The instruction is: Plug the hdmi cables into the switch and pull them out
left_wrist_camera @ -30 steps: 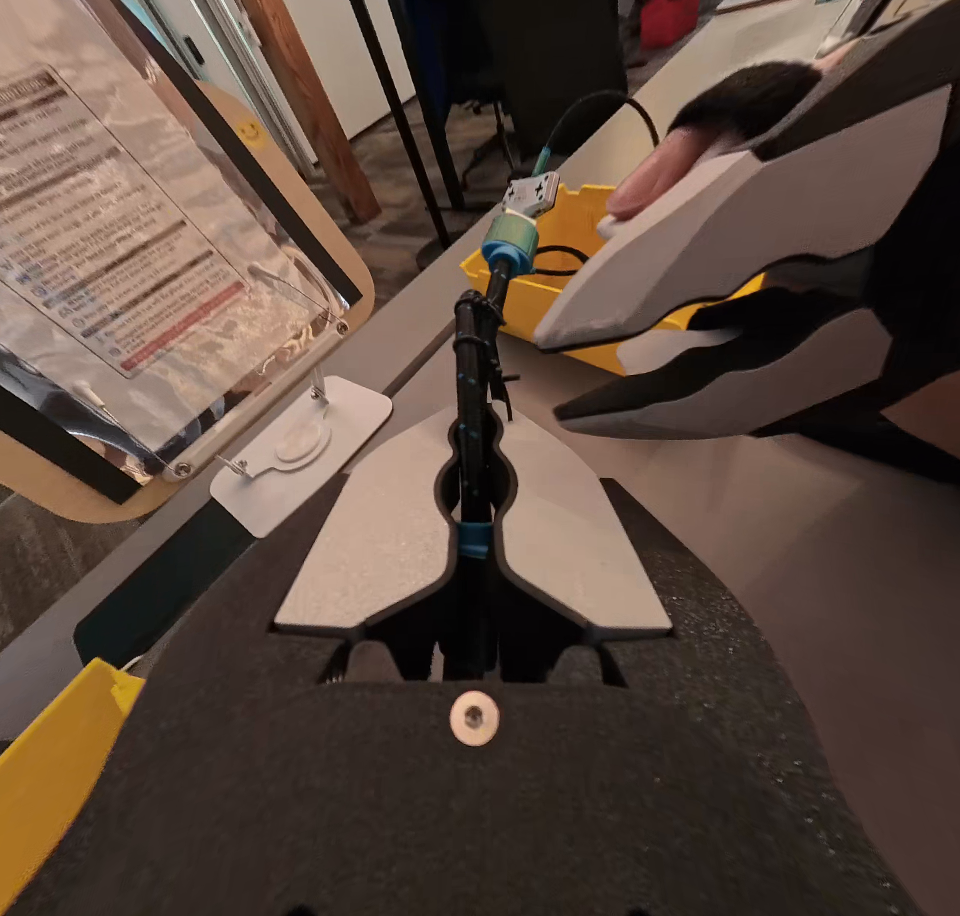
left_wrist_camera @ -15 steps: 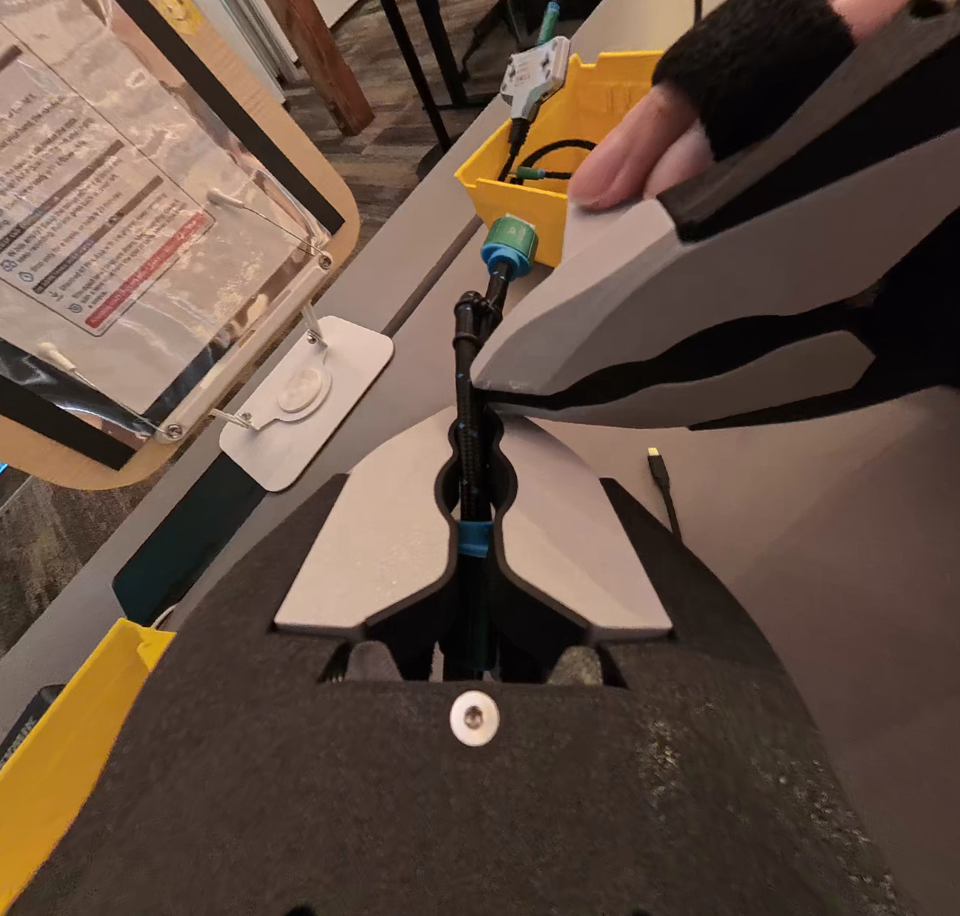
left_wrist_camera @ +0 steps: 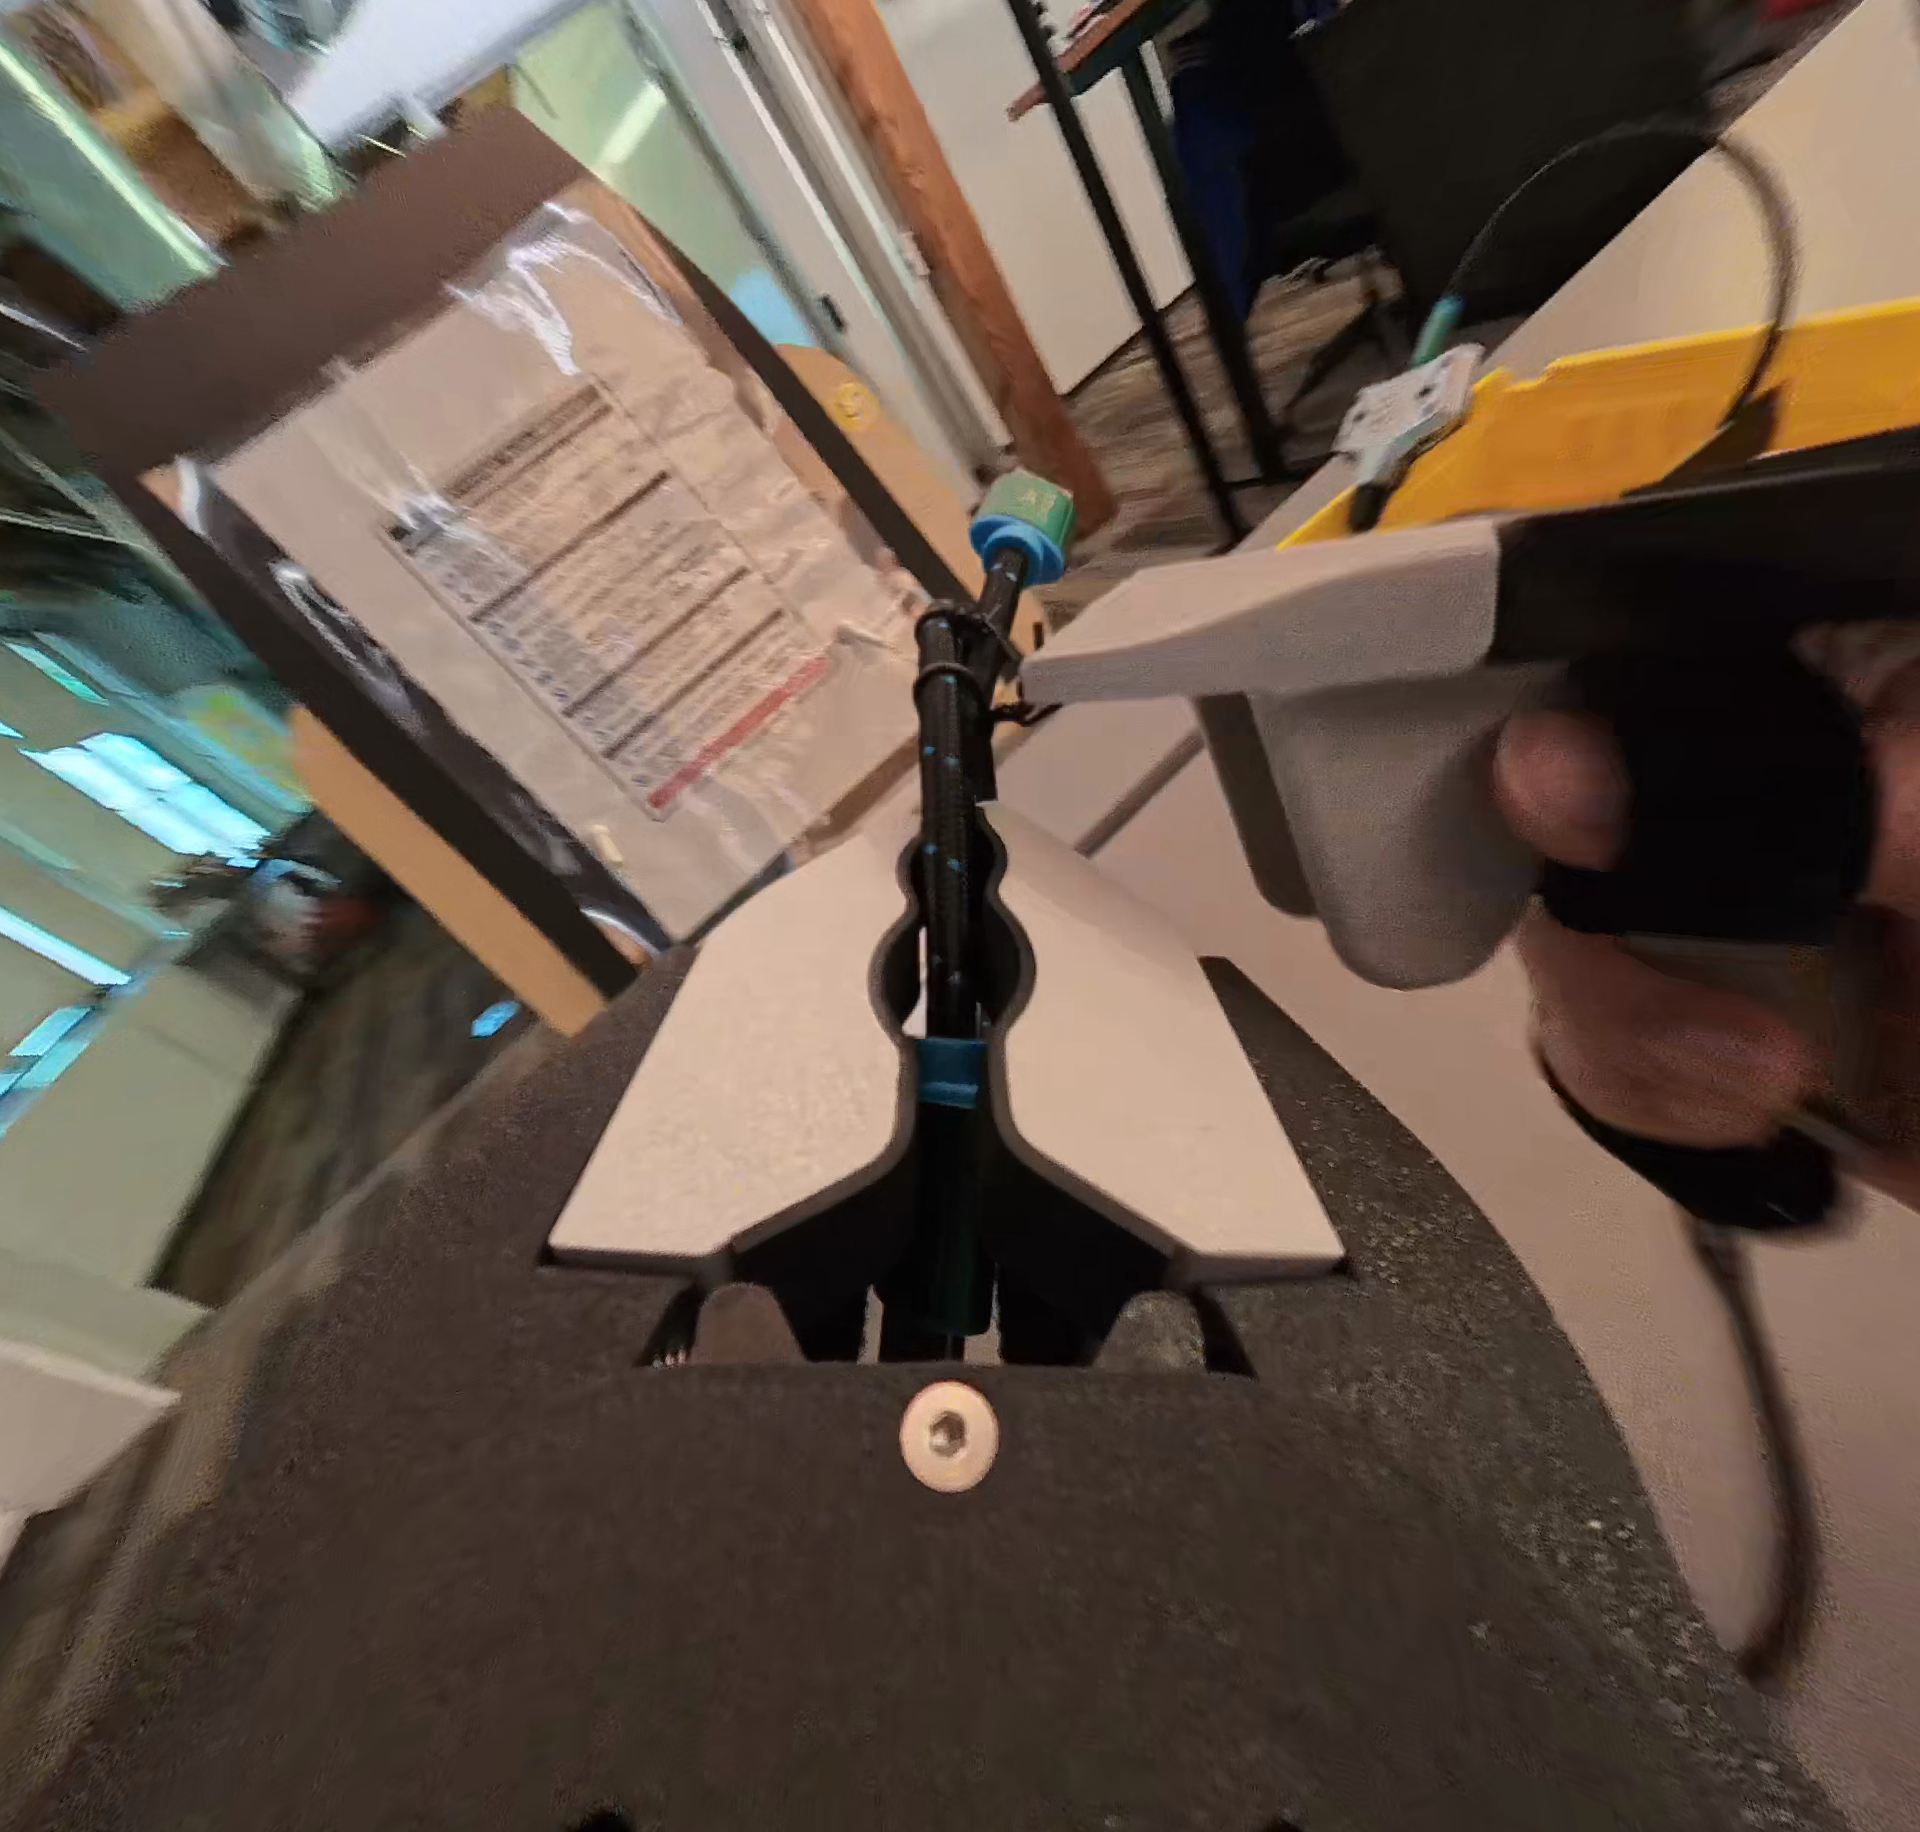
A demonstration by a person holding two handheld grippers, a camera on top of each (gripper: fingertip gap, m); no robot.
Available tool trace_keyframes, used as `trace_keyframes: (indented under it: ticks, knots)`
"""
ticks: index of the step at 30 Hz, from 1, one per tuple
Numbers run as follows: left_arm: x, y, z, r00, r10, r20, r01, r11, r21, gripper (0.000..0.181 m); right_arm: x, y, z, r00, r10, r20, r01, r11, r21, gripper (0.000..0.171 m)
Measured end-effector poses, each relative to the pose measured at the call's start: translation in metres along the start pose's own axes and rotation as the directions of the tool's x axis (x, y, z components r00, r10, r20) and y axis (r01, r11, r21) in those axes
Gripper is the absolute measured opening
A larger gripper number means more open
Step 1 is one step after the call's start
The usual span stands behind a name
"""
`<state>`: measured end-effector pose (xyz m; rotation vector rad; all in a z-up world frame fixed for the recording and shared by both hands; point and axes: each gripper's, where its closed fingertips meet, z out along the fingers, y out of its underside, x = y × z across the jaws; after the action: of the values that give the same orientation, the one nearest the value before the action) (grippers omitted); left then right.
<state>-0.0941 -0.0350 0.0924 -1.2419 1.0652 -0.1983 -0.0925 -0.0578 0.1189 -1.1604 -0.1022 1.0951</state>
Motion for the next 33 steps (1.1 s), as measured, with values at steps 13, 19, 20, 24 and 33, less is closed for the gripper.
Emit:
trace_keyframes:
  ticks: [13,19,20,24,33]
  knots:
    - [-0.009,0.008,0.002,0.996,-0.065,-0.064,0.064,0.998,-0.021,0.004,-0.004,-0.011,0.007,0.985,0.041,0.167,-0.017,0.990,-0.139,0.010]
    - [-0.001,0.009,-0.007,0.938,-0.243,-0.246,0.226,0.969,-0.097,0.005,-0.009,-0.022,-0.007,0.210,-0.971,0.119,0.967,0.188,-0.171,0.022]
    - [0.003,0.009,-0.008,0.927,-0.261,-0.271,0.239,0.964,-0.112,0.005,-0.012,-0.016,-0.009,-0.004,-0.991,0.136,0.986,-0.027,-0.164,0.022]
    - [0.020,0.013,-0.011,0.897,-0.276,-0.346,0.228,0.958,-0.172,0.004,-0.012,0.019,-0.013,-0.435,-0.868,0.240,0.875,-0.470,-0.112,0.024]
    - [0.040,0.030,-0.014,0.889,-0.222,-0.401,0.112,0.954,-0.279,0.004,-0.007,0.036,-0.015,-0.561,-0.756,0.337,0.773,-0.624,-0.113,0.023]
